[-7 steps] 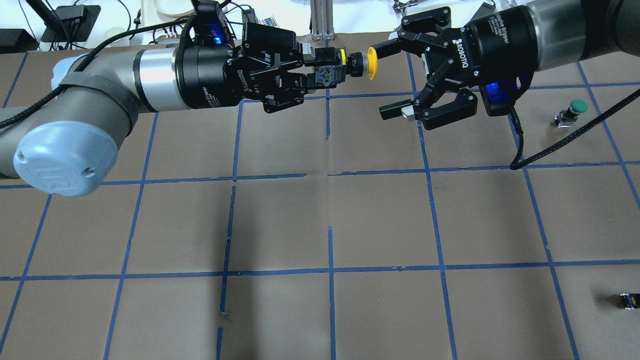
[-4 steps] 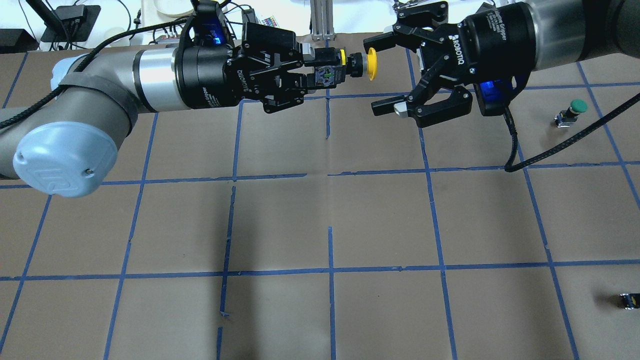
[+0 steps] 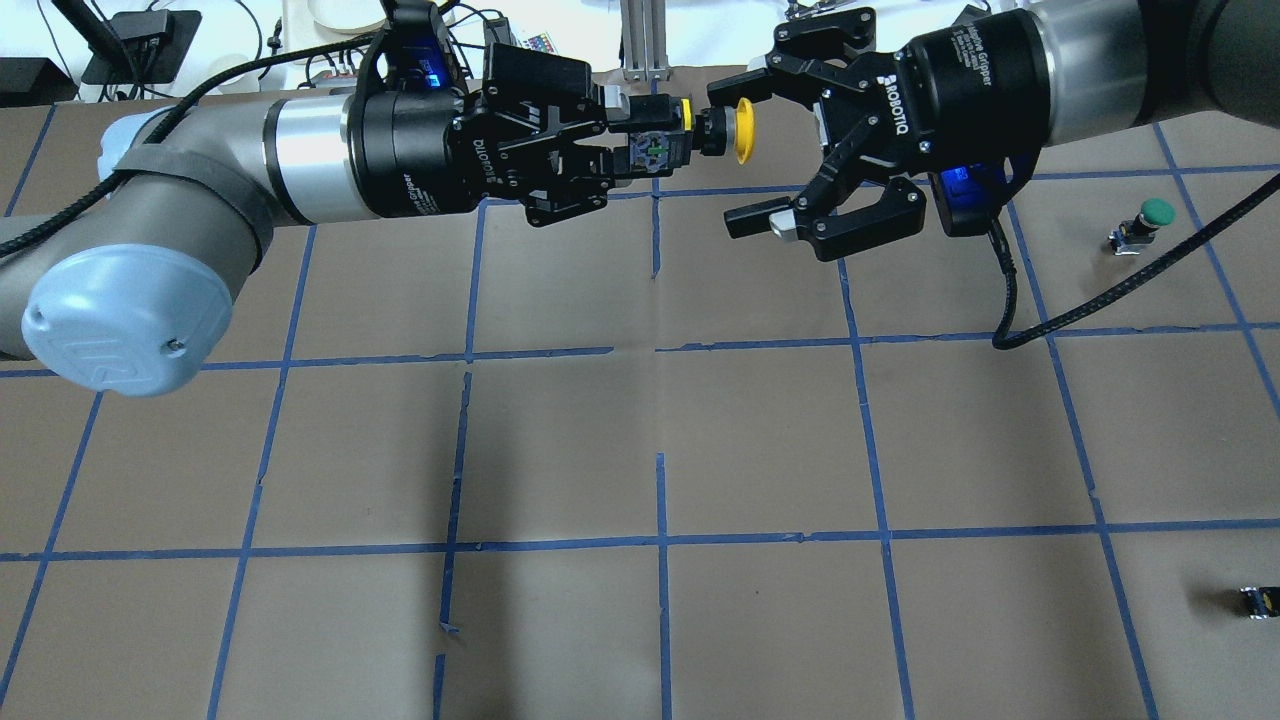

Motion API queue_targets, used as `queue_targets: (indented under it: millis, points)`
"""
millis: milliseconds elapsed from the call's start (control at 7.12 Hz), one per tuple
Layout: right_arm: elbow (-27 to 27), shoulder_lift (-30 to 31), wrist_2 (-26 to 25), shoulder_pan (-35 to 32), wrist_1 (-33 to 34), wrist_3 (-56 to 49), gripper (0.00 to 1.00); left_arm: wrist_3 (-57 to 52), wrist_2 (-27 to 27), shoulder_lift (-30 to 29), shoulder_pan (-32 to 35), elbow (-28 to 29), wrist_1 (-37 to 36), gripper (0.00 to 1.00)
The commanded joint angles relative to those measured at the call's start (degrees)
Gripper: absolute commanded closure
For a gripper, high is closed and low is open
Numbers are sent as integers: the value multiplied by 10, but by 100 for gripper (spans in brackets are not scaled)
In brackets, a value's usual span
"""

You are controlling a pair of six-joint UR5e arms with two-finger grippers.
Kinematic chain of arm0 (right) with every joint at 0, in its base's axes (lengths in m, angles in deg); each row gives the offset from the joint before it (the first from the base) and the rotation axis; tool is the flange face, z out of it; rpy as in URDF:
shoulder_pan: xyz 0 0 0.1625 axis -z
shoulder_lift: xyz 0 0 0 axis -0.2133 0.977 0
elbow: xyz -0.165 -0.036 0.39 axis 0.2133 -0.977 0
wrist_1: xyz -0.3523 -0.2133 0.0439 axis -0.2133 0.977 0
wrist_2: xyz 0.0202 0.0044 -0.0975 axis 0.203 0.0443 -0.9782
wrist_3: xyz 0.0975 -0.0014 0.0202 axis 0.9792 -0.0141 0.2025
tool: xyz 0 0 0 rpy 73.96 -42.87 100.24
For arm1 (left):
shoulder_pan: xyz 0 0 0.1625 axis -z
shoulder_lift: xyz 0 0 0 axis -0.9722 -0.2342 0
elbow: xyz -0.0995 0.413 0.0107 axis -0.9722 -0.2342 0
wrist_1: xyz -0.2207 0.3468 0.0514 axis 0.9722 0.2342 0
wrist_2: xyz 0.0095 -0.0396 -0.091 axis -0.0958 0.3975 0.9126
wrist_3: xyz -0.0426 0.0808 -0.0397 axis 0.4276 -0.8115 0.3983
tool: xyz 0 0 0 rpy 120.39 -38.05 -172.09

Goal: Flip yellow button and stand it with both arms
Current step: 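Close the right gripper around the yellow button's cap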

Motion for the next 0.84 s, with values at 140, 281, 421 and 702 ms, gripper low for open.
queue_targets:
  millis: [140,281,421,702]
  points:
    - [-1,2,-1,3,0,0,4,0,0,1,0,0,0,84]
    - [-1,2,-1,3,0,0,19,0,0,2,0,0,0,84]
    - [0,1,1,3,1,0,46,0,0,2,0,-1,0,84]
    - [0,2,2,3,0,0,80,1,1,5,0,-1,0,84]
